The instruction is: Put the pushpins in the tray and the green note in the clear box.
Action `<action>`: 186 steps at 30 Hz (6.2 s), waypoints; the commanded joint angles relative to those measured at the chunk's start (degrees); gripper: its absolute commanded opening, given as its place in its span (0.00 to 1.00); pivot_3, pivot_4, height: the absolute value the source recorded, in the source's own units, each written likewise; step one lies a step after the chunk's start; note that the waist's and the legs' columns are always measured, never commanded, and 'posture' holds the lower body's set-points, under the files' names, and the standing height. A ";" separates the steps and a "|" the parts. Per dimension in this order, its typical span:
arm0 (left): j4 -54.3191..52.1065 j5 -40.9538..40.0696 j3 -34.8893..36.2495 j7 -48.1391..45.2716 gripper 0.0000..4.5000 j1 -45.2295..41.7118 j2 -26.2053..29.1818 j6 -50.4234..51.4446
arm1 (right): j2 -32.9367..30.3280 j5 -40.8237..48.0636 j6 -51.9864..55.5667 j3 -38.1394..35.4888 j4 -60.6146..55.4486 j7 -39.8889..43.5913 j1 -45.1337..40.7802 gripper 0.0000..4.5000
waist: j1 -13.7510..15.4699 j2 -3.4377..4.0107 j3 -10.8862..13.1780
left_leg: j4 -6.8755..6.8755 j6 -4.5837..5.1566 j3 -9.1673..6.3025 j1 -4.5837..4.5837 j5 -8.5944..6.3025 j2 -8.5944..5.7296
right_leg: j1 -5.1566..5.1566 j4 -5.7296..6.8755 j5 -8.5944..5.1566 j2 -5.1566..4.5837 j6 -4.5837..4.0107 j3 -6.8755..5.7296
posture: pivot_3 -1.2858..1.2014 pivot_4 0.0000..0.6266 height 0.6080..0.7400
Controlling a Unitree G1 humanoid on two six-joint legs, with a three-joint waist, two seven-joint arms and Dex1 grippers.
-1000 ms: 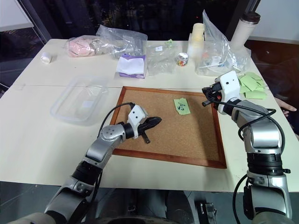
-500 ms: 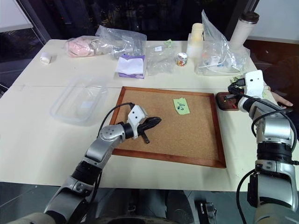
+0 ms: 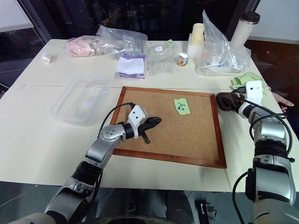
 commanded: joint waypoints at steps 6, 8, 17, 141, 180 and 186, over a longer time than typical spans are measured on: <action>1.01 0.26 -1.11 -0.07 0.00 1.11 -0.43 0.80 | -0.85 2.71 2.93 -1.01 -11.19 2.71 0.51 1.00 | -0.01 0.01 -0.01 | 0.00 0.00 0.00 0.00 0.00 0.01 | 0.00 0.00 0.00 0.00 0.00 0.00 | 0.52 0.24 1.00; 1.03 0.31 -1.08 0.01 0.00 1.11 -0.47 0.77 | -0.24 5.39 5.97 0.59 -21.12 6.92 3.74 1.00 | 0.10 0.01 -0.01 | 0.00 0.00 -0.02 0.00 0.00 0.02 | 0.00 0.00 0.00 0.00 0.00 0.00 | 0.52 0.24 1.00; 1.75 0.53 -0.82 0.09 0.00 0.42 -0.54 0.54 | 6.04 10.25 15.77 8.49 -45.93 8.64 10.00 0.88 | 0.06 0.01 -0.01 | 0.02 0.01 -0.08 0.00 -0.01 0.03 | 0.01 0.04 0.00 -0.01 0.01 -0.03 | 0.52 0.24 1.00; -23.45 -30.62 13.45 -1.79 0.01 -4.00 8.13 30.79 | -1.61 4.15 12.82 -0.01 -24.39 0.76 2.92 0.00 | -0.13 -0.23 0.15 | -0.04 -0.02 -0.04 -0.13 0.01 -0.03 | -0.15 -0.01 -0.02 0.02 0.01 0.02 | 0.52 0.24 1.00; -20.74 -30.36 26.28 -4.35 0.00 -7.06 26.53 26.18 | -5.13 25.00 23.65 8.46 -53.28 31.77 2.49 0.99 | -0.23 -0.31 0.28 | -0.05 -0.03 -0.07 -0.10 0.01 0.15 | -0.16 0.01 -0.02 0.07 0.02 0.00 | 0.52 0.24 1.00; -12.90 -27.47 34.72 -3.12 0.00 -7.97 34.97 22.47 | -3.51 21.76 20.28 15.20 -50.33 35.78 -1.41 0.99 | -0.15 -0.35 0.31 | -0.07 -0.02 -0.04 -0.12 0.01 0.17 | -0.21 0.00 -0.02 0.05 0.01 -0.01 | 0.52 0.24 1.00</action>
